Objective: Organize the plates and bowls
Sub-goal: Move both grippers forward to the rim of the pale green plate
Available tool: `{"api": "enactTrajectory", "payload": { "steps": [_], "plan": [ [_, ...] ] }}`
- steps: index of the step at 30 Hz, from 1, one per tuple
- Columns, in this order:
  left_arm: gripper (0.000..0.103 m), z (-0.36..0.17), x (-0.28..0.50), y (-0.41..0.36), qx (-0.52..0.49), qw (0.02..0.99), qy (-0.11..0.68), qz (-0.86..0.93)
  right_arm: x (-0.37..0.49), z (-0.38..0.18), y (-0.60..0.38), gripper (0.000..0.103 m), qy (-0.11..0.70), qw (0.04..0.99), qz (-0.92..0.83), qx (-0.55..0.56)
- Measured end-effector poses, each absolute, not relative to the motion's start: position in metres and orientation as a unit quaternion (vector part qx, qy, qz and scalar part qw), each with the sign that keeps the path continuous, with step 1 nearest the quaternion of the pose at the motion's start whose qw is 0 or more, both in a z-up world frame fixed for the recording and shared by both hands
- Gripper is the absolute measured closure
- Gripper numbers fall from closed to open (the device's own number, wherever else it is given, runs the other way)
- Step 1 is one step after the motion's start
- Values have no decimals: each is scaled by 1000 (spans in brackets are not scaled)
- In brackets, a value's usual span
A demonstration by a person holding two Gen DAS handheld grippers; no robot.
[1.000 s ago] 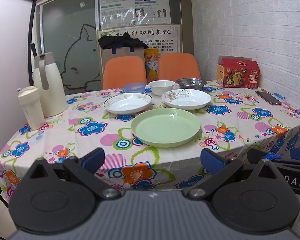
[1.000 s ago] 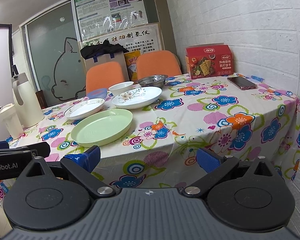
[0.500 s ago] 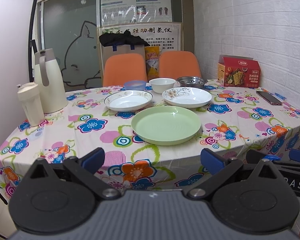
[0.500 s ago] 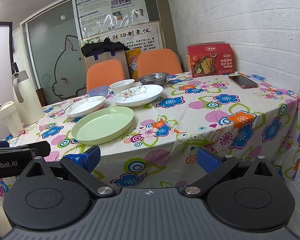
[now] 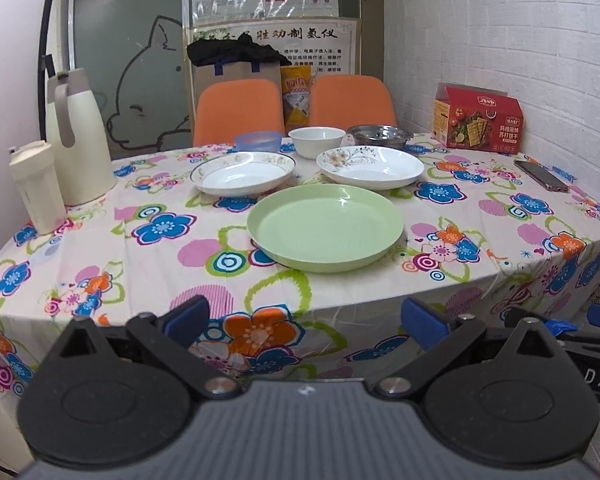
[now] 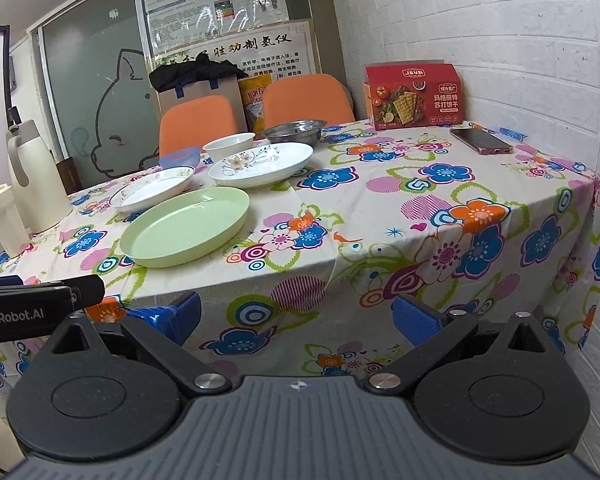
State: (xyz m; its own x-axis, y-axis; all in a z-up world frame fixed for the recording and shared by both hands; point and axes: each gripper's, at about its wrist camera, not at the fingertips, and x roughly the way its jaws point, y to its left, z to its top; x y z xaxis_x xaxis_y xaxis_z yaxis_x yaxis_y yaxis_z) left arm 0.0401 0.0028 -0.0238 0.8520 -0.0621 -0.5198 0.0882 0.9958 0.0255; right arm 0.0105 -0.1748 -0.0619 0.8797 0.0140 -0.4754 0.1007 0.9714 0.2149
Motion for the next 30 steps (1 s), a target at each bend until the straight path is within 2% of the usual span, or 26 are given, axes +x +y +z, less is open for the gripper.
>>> {"api": "enactTrajectory", "payload": {
  "steps": [12, 19, 30],
  "plan": [
    [2, -30, 103, 10, 16, 947, 317, -45, 62, -51, -168, 13, 274, 958, -26, 75],
    [2, -16, 158, 49, -9, 946, 325, -4, 125, -36, -160, 13, 272, 960, 21, 66],
    [2, -40, 246, 65, -36, 926, 375, -24, 225, -62, -139, 13, 335, 939, 71, 23]
  ]
}}
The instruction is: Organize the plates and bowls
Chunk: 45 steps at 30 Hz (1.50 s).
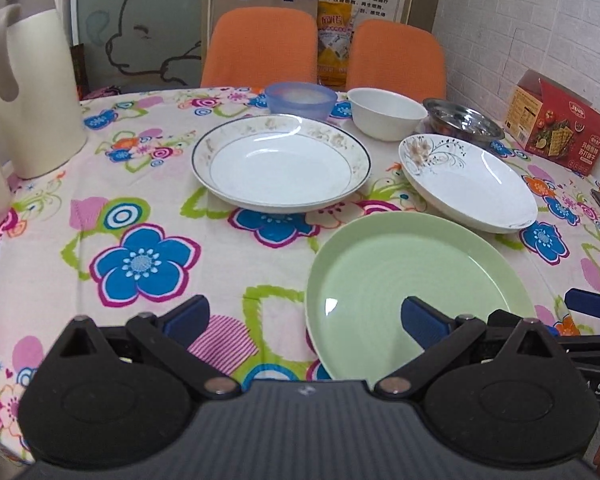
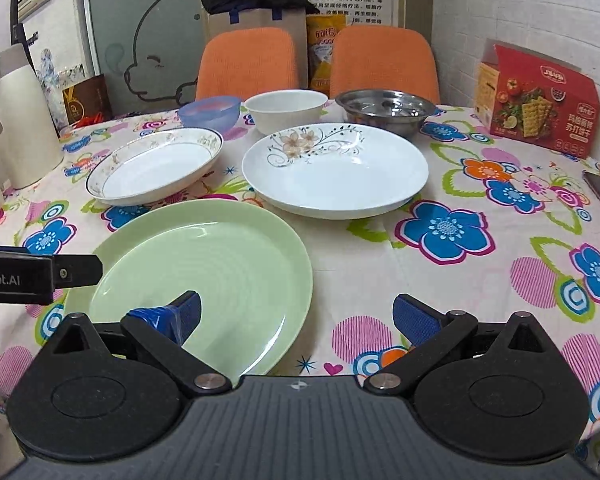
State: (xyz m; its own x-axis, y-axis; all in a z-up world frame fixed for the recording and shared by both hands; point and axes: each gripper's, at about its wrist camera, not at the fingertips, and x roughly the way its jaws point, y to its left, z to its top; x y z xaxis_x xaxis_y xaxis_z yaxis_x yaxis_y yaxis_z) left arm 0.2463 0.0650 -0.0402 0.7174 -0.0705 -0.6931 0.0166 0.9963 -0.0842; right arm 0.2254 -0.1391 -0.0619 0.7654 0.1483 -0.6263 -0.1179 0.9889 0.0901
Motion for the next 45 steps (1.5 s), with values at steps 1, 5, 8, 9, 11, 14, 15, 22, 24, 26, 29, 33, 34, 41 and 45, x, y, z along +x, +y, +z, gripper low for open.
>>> {"api": "enactTrajectory", "payload": {
  "steps": [1, 5, 8, 9, 11, 14, 15, 22, 24, 26, 29, 33, 34, 41, 45],
  "plan": [
    [2, -43, 250, 63, -32, 924, 379, -25, 228, -64, -137, 13, 338, 938, 74, 19],
    [2, -50, 263, 60, -27, 920, 389, -29, 237, -72, -127, 13, 357, 929, 96, 10],
    [2, -55, 268, 58, -21, 919, 391, -29, 238, -75, -121, 12, 354, 929, 105, 2],
    [2, -56, 269, 57, -19, 919, 392, -29, 238, -76, -122, 12, 352, 930, 106, 4],
    [3, -59, 272, 56, -19, 917, 397, -31, 237, -77, -123, 12, 343, 933, 111, 1],
    [3, -64, 274, 55, -20, 916, 400, -33, 229, -83, -126, 12, 310, 943, 118, -2],
    [4, -64, 273, 53, -15, 917, 398, -33, 227, -85, -126, 12, 299, 947, 119, -4],
    [36, -60, 267, 45, -1, 921, 382, -72, 223, -84, -109, 12, 292, 943, 158, -18],
    [42, -58, 266, 41, 6, 921, 381, -74, 224, -84, -107, 12, 294, 943, 154, -14],
    [45, -57, 265, 42, 3, 920, 384, -74, 224, -82, -104, 12, 298, 942, 150, -16],
    [47, -51, 259, 48, -2, 921, 384, -69, 220, -76, -99, 12, 303, 941, 148, -12],
    [48, -36, 243, 69, -7, 927, 372, -49, 210, -64, -79, 12, 285, 945, 160, -13],
    [48, -34, 240, 78, -6, 928, 371, -38, 209, -63, -72, 12, 283, 944, 168, -13],
    [48, -43, 234, 131, -32, 922, 386, 11, 212, -68, -23, 12, 290, 931, 220, -24],
    [47, -54, 247, 136, -35, 919, 393, 5, 218, -74, -13, 12, 300, 930, 211, -34]
  ]
}}
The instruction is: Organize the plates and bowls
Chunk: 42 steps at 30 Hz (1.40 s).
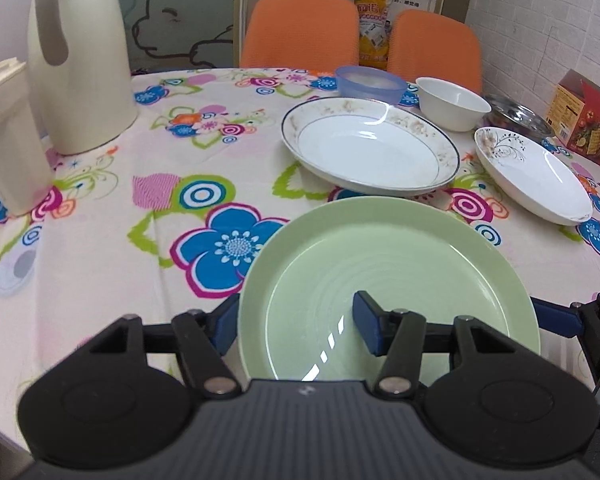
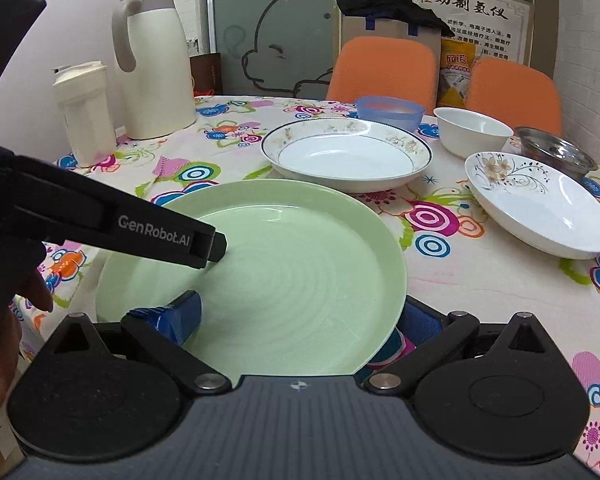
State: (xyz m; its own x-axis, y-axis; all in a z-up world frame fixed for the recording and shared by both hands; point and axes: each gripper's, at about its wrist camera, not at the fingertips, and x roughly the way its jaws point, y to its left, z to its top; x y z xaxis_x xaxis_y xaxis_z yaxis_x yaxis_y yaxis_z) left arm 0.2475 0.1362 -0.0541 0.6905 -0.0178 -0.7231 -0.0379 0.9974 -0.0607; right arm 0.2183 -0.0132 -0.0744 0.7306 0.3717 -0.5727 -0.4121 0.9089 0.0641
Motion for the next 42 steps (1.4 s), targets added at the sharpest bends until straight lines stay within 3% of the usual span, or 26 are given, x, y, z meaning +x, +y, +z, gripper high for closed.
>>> {"api": "enactTrajectory", "payload": {
  "steps": [4, 11, 16, 25, 42],
  "plan": [
    [45, -56, 252, 135, -43, 920, 389, -1, 223, -76, -15, 12, 308, 927, 211, -29],
    [26, -26, 249, 165, -64, 940, 334, 11, 230, -45, -54, 13, 286, 933, 216, 4],
    [25, -1, 294, 179, -61, 950, 306, 23, 285, -23, -48, 13, 262, 945, 195, -30],
    [26, -17, 386, 176, -50, 938, 341, 16, 372, -50, -25, 13, 323, 926, 196, -1],
    [25, -59, 441, 162, -43, 918, 394, -14, 399, -70, -18, 12, 318, 919, 231, -37]
  ]
}}
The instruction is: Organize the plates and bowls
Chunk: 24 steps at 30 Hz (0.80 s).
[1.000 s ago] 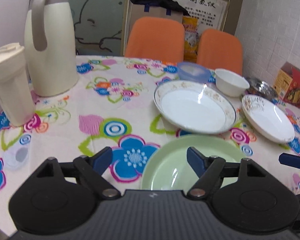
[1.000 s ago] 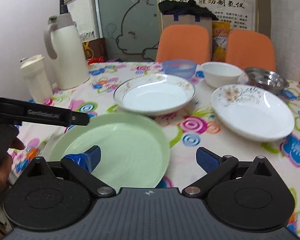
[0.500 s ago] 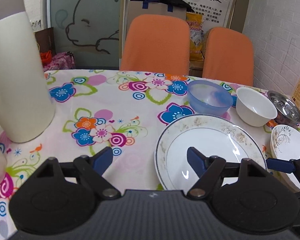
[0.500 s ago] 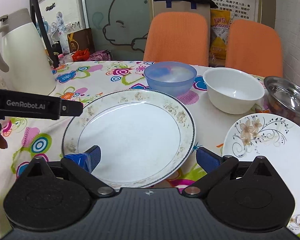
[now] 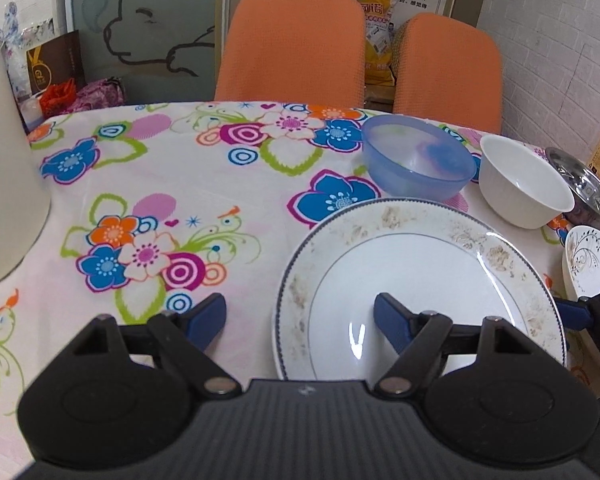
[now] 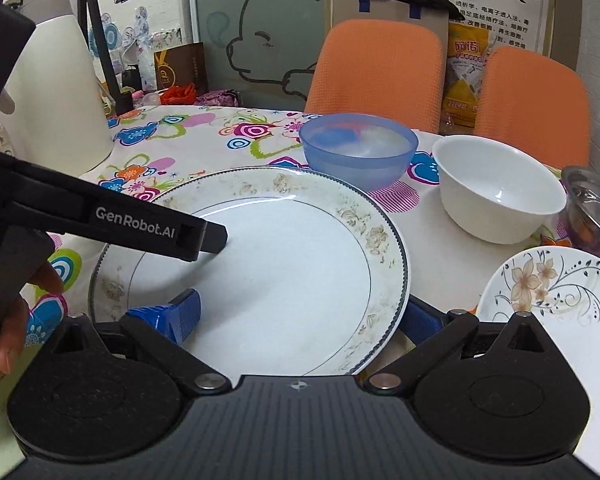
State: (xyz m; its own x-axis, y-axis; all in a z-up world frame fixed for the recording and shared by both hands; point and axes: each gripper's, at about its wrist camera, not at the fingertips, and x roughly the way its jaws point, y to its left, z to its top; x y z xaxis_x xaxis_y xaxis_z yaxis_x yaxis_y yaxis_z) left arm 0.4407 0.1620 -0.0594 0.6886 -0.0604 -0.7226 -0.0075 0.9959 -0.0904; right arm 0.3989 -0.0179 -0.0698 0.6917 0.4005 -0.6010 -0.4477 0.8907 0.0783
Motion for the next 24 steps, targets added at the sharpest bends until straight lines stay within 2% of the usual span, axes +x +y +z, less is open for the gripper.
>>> {"api": "enactTrajectory", "payload": {
  "steps": [2, 3, 5, 24],
  "plan": [
    [23, -61, 442, 161, -37, 920, 390, -19, 399, -70, -18, 12, 313, 919, 236, -38],
    [17, -61, 442, 161, -33, 921, 388, -19, 399, -70, -18, 12, 313, 919, 237, -38],
    [13, -63, 442, 159, -24, 921, 388, -23, 400, -70, -18, 12, 312, 919, 239, -39],
    [10, -62, 443, 159, -21, 917, 396, -30, 404, -70, -20, 12, 312, 913, 259, -44]
  ]
}}
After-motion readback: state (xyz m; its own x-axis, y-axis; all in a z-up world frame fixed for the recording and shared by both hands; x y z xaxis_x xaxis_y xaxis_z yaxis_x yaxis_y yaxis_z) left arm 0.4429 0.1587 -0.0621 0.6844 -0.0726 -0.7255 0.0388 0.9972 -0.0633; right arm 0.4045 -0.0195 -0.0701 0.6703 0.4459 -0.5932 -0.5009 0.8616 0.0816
